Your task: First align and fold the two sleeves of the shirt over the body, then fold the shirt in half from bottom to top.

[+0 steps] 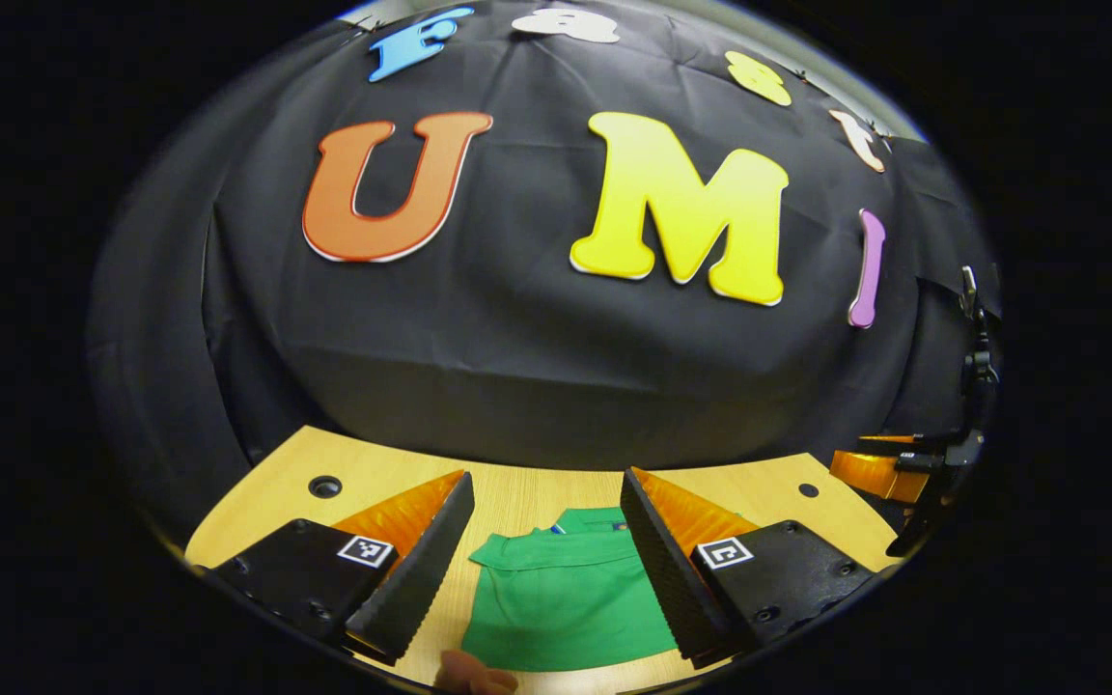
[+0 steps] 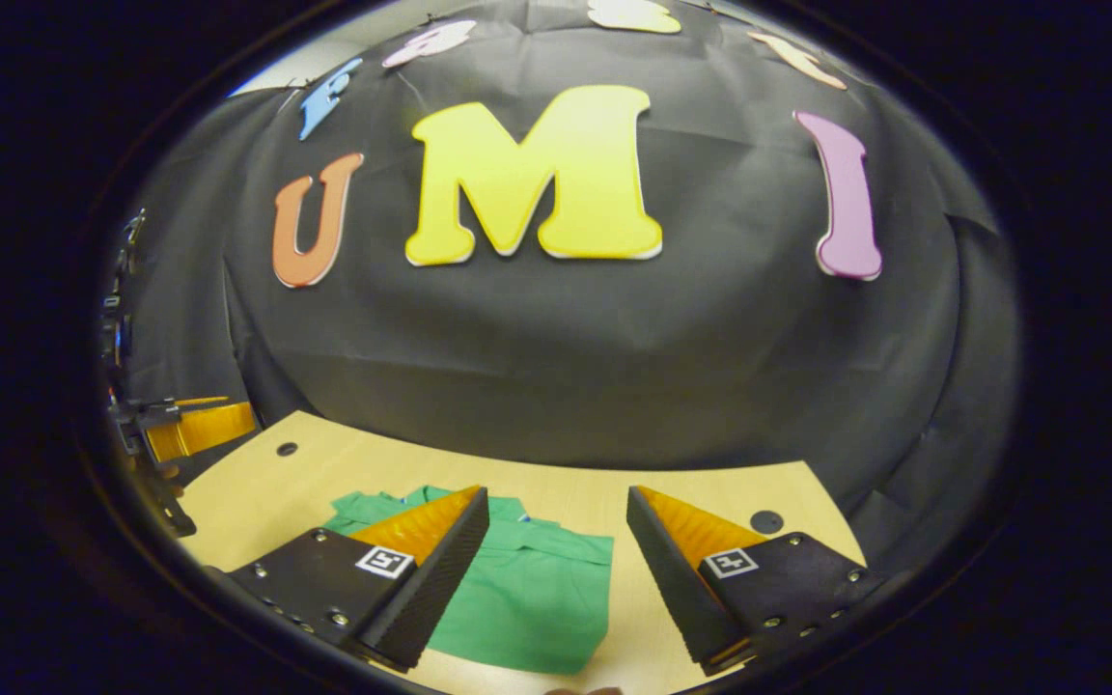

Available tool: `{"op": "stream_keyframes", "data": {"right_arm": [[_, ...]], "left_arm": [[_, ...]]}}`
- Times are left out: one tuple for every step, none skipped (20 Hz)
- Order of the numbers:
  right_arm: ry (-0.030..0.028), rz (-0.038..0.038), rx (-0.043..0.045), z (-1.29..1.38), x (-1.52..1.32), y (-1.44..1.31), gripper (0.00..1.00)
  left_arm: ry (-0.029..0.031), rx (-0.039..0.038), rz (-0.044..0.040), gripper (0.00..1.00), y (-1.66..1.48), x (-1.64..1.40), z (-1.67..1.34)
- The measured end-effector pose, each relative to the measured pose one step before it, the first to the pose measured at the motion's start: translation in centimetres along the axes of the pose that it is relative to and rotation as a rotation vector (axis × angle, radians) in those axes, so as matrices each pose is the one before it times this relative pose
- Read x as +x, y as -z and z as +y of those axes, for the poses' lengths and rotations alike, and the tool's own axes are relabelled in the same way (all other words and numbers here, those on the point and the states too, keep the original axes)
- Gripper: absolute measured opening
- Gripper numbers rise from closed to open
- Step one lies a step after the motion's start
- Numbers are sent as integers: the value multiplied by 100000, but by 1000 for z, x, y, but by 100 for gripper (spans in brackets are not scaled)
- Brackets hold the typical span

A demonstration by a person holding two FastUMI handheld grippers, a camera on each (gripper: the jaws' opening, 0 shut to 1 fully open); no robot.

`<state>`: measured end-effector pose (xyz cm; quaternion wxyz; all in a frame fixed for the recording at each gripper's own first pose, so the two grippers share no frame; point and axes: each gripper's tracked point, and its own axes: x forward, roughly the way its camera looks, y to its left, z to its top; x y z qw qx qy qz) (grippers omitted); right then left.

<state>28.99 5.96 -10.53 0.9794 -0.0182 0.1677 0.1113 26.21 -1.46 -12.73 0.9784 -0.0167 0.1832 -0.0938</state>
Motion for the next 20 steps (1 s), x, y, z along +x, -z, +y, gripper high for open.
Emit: {"op": "stream_keyframes", "data": {"right_arm": [[-159,-2837,-184,485,-1294,-916,93],[69,-1871,-370,442,-1317,-623,93],[-44,-1955,-179,401,-1260,-549,93],[186,-2012,-277,514,-1122,-498,93],[1152,-2130,-1124,296,-1252,-464,93],[1381,-2451,-1678,126,-1172,-332,93],[822,-2352,-1689,238,-1290,-390,93],[316,-2227,-1323,483,-1242,-304,93],[56,-1395,-1147,447,-1174,-129,93],[-16,-1066,-647,390,-1141,-41,93],[-539,-762,-154,374,-1125,-46,93],[-796,-486,224,545,-1184,-117,92],[-163,-420,372,271,-994,14,93],[-589,39,726,230,-897,194,93],[-305,246,837,284,-737,116,93],[-674,1,1115,309,-822,132,93],[-447,-206,886,212,-733,25,93],[185,69,622,18,-754,254,92],[604,350,1085,49,-859,192,92],[-403,919,1641,308,-812,489,92]], "left_arm": [[342,1181,-1597,98,-479,-1135,-471],[399,999,-1608,98,-536,-1203,-557],[-176,663,-1491,98,-428,-1158,-372],[-91,685,-2026,98,-664,-1423,-502],[-371,331,-2424,98,-669,-1216,-380],[76,425,-2066,100,-552,-1138,-386],[-266,595,-1211,98,-316,-1130,-345],[-349,658,-967,98,-282,-1282,-254],[45,-238,-890,98,-260,-1168,-173],[-81,-827,-711,98,-249,-823,-168],[-191,-1051,-237,98,118,-965,-159],[-239,-1032,60,98,265,-1053,-91],[-490,-757,-81,98,1,-1004,-82],[-533,-450,-269,100,152,-1086,-1],[-793,140,-393,100,-28,-881,143],[-977,68,137,99,271,-728,205],[-989,-953,294,98,292,-1033,143],[-483,-1502,599,100,202,-950,50],[-694,-1787,581,100,309,-885,67],[-946,-1537,379,100,349,-917,93]]}}
